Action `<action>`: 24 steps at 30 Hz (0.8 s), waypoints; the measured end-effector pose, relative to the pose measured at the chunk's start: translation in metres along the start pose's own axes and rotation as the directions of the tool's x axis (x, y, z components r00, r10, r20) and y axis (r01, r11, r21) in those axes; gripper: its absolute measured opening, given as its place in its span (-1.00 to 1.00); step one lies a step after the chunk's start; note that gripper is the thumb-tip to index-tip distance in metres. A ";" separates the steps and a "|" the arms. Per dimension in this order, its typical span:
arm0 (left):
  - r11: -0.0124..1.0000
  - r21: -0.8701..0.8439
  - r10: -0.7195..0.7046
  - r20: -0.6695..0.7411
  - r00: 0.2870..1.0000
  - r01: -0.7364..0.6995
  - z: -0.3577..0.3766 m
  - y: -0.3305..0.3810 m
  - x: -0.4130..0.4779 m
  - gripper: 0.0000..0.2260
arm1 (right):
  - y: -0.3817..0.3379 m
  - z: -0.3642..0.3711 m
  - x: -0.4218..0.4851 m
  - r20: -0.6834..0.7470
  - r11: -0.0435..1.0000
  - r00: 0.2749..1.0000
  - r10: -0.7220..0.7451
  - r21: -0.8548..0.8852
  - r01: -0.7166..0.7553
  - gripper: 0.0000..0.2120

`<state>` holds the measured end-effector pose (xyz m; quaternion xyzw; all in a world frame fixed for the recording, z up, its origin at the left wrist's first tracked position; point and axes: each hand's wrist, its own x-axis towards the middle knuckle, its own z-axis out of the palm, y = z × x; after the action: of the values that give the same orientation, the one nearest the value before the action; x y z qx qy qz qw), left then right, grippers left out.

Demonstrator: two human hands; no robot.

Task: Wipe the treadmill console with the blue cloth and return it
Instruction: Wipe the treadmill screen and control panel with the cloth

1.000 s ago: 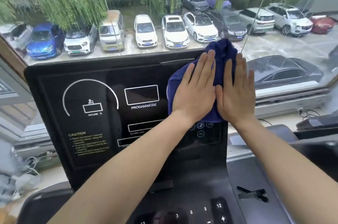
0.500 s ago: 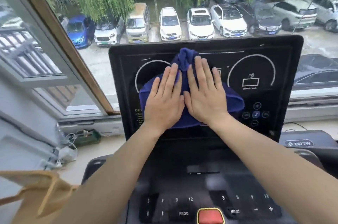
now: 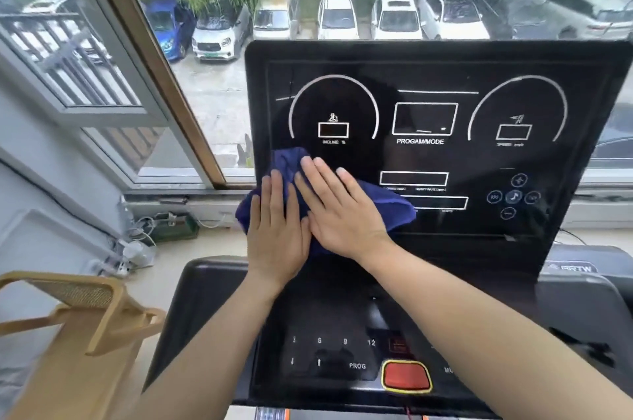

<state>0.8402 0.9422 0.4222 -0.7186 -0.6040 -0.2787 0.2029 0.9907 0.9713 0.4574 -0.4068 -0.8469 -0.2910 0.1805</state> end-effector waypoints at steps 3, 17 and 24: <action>1.000 -0.008 0.003 0.048 0.999 -0.003 0.008 0.023 -0.011 -0.39 | 0.014 0.003 -0.031 -0.020 1.000 1.000 -0.019 0.001 0.019 -0.38; 0.917 0.007 0.397 0.036 0.917 -0.398 0.014 0.218 0.102 -0.40 | 0.218 -0.025 -0.146 -0.079 0.972 0.973 0.216 -0.081 -0.222 -0.39; 0.827 0.046 0.558 0.059 0.827 -0.561 0.030 0.247 0.073 -0.41 | 0.208 -0.009 -0.201 -0.026 0.909 0.910 0.414 -0.043 -0.415 -0.40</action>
<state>1.0954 0.9697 0.4580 -0.8632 -0.3795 -0.1727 0.2846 1.2777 0.9521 0.4268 -0.5789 -0.7327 -0.2694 0.2355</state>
